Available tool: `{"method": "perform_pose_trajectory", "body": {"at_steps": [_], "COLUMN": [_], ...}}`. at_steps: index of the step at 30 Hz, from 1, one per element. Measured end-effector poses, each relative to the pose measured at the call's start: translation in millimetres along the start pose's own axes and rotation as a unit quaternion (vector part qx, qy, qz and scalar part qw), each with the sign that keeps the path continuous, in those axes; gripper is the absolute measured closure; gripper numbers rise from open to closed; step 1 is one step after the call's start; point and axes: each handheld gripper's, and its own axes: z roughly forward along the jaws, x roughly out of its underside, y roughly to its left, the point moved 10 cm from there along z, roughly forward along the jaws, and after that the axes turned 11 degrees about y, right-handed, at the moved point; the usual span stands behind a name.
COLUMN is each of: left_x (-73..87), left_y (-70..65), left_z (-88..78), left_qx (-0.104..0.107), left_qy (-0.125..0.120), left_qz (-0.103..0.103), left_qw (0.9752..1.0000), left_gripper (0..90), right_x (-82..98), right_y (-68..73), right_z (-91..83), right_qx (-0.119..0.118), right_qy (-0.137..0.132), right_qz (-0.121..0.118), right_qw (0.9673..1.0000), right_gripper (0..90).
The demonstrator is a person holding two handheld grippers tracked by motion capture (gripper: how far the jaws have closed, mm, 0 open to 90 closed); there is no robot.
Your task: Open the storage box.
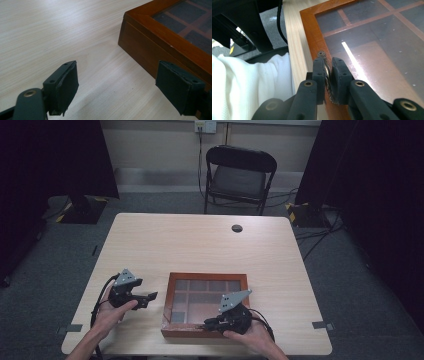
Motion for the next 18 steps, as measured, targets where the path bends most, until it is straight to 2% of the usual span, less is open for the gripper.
{"method": "perform_pose_trajectory", "body": {"at_steps": [3, 7, 11, 18], "left_x": [-0.4, 0.6, 0.3, 0.4], "left_y": [-2.8, -7.9, -14.4, -20.4], "left_z": [-0.5, 0.5, 0.3, -0.9], "left_qx": [0.007, 0.020, 0.031, 0.050], "left_qy": [0.000, 0.010, 0.011, 0.011], "left_qz": [-0.004, 0.006, 0.012, 0.019], "left_qw": [1.0000, 0.9997, 0.9994, 0.9985], "left_gripper": [17.8, 17.7, 17.5, 16.9], "right_x": [1.2, -0.5, -7.9, -16.7], "right_y": [-0.8, -0.3, 0.0, -0.2], "right_z": [-2.8, -4.8, -14.4, -25.3], "right_qx": [0.001, 0.002, -0.006, -0.007], "right_qy": [0.005, 0.005, -0.016, -0.022], "right_qz": [0.000, -0.001, -0.001, 0.002], "right_qw": [1.0000, 1.0000, 0.9999, 0.9997], "right_gripper": [82.3, 82.5, 82.6, 82.6]}}
